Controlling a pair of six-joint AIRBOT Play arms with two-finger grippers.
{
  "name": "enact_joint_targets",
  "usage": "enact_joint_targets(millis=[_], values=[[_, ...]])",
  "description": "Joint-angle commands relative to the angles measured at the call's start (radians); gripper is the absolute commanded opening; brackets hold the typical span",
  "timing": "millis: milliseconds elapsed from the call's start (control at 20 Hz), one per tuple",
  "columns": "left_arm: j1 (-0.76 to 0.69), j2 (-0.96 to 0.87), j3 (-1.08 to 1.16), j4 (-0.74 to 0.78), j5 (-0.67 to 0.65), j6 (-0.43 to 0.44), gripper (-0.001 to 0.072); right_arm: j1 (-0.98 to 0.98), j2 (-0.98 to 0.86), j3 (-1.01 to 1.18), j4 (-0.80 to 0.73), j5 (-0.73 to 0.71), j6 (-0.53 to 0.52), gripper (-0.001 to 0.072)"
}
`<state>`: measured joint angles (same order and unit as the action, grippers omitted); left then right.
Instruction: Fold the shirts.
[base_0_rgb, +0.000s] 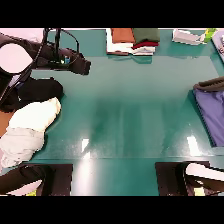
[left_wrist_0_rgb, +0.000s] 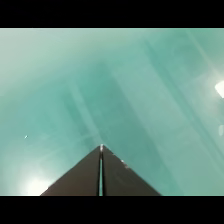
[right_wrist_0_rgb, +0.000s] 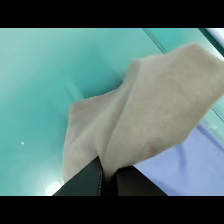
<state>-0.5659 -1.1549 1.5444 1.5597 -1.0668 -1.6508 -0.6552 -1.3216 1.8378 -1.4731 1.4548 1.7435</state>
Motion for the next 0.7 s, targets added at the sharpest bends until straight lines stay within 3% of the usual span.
enact_joint_targets(millis=[0,350,650], values=[[0.000,-0.001,0.000,0.000,-0.032,0.003,0.0024,-0.029,0.017,0.014,-0.022,0.122,0.002,0.0018],[0.000,-0.001,0.000,0.000,-0.060,0.010,0.0023,-0.185,0.219,-0.383,-0.110,0.064,-0.025,0.0018],[0.000,-0.001,0.000,0.000,-0.066,0.010,0.0024,-0.269,0.350,-0.788,-0.230,-0.119,-0.077,0.0027]])
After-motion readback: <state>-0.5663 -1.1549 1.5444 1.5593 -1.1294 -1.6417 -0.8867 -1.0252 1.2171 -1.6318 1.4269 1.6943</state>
